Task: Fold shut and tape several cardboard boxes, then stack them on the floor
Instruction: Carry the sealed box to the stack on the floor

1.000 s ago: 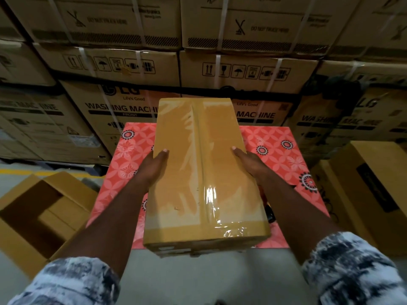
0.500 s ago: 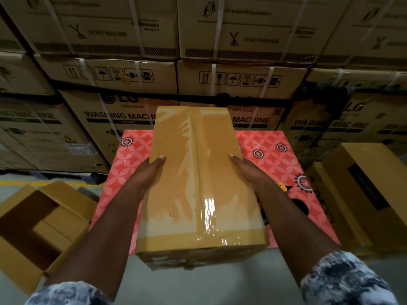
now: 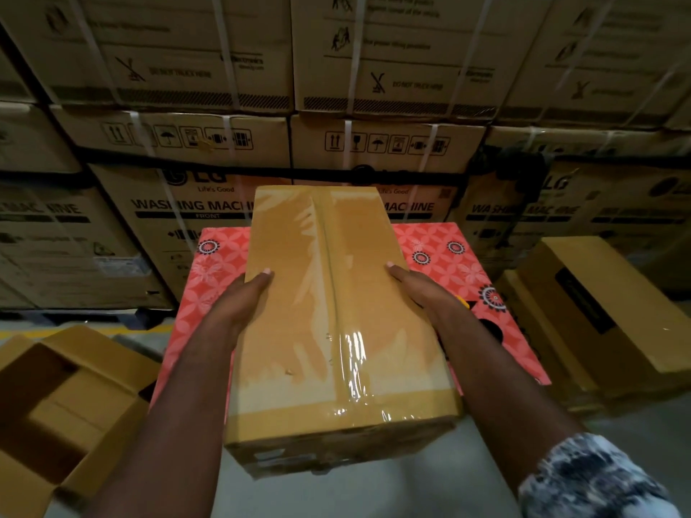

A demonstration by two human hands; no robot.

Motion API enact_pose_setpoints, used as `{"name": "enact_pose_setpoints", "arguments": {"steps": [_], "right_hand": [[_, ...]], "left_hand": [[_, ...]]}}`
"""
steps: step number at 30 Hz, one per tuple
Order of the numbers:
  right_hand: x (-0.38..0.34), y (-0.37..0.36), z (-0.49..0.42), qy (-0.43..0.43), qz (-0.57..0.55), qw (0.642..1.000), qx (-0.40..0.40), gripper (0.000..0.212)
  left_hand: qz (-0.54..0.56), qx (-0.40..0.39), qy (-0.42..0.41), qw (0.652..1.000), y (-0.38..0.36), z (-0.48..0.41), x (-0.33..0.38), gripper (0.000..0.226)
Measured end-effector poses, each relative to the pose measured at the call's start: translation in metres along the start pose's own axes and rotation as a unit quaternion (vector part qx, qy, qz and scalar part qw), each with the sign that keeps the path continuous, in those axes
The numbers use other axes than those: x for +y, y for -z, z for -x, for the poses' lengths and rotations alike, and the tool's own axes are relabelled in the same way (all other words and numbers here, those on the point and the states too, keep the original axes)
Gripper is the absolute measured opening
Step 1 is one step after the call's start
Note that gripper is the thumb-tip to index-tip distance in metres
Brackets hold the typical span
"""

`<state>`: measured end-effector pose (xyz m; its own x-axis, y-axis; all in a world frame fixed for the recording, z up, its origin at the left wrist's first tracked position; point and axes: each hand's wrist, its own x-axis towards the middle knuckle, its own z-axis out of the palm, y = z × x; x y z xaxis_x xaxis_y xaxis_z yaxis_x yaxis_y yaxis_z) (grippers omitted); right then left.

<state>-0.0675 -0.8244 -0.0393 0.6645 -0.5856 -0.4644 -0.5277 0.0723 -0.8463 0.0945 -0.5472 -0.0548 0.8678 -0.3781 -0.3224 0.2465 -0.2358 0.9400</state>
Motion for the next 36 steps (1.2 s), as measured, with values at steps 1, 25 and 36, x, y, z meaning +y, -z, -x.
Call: {"name": "enact_pose_setpoints", "arguments": {"steps": [1, 25, 36], "right_hand": [[-0.002, 0.002, 0.007, -0.003, 0.001, 1.0, -0.004, 0.05], [0.068, 0.247, 0.031, 0.034, -0.017, 0.999, 0.001, 0.064], [0.126, 0.391, 0.022, -0.006, -0.005, 0.999, 0.047, 0.112]], "left_hand": [[0.002, -0.003, -0.005, 1.0, -0.001, 0.004, 0.001, 0.055], [-0.014, -0.032, -0.013, 0.999, -0.221, 0.139, 0.039, 0.047], [-0.024, -0.051, -0.001, 0.998, -0.364, 0.162, 0.042, 0.031]]}}
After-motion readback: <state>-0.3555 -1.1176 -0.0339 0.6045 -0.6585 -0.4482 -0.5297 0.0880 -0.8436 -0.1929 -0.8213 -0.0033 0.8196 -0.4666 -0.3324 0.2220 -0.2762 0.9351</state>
